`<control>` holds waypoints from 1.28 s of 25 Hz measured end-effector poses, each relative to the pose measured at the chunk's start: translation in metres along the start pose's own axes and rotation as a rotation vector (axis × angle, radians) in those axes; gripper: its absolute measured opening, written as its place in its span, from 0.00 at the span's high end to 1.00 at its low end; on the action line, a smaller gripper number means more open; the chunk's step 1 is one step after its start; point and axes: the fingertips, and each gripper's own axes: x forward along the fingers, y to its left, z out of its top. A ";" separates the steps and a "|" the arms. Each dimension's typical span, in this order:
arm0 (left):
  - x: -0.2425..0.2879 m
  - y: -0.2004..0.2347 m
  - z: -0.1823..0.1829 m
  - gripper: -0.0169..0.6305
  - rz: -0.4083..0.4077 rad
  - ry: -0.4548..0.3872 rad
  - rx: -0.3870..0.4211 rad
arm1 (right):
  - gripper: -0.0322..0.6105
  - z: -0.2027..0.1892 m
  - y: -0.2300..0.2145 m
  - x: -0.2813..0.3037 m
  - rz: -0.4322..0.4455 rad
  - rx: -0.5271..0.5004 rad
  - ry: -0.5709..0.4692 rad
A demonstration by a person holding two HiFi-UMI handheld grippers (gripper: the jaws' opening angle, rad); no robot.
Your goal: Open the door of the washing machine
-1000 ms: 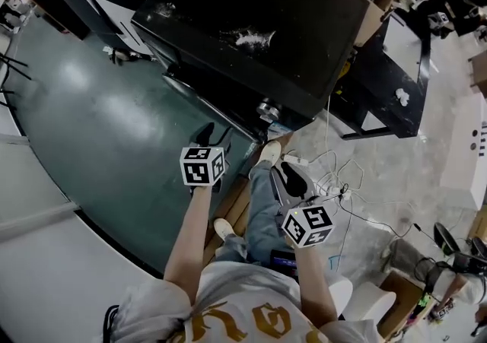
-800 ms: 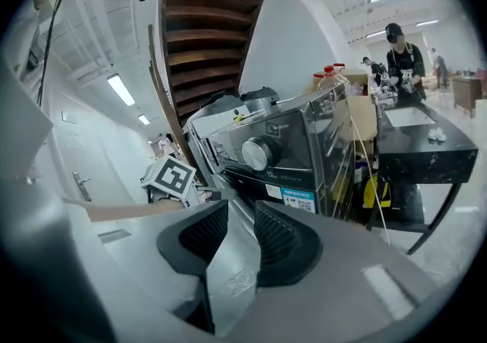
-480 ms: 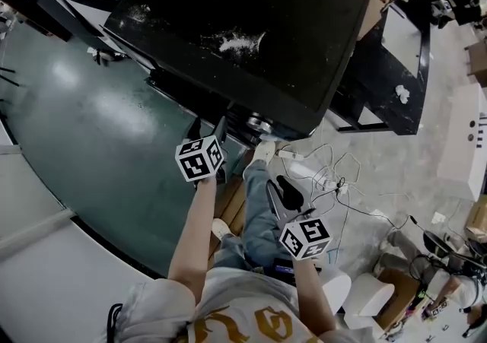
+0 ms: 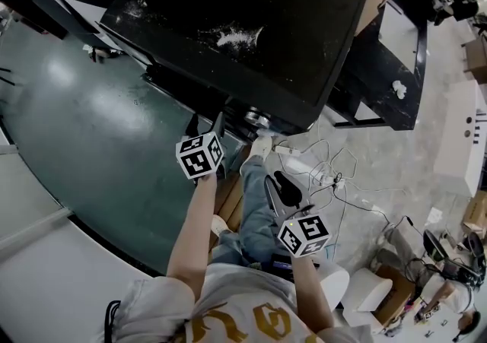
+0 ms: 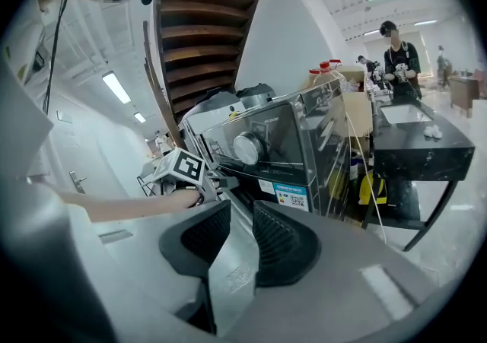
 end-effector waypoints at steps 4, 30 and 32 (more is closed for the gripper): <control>-0.005 0.004 -0.004 0.49 0.004 0.001 -0.004 | 0.81 0.001 0.005 -0.001 0.001 -0.014 -0.007; -0.113 0.097 -0.055 0.58 0.085 0.033 -0.066 | 0.84 -0.006 0.071 -0.011 0.096 -0.076 -0.007; -0.121 0.105 -0.057 0.61 0.093 0.032 -0.075 | 0.84 -0.007 0.076 -0.008 0.109 -0.082 -0.001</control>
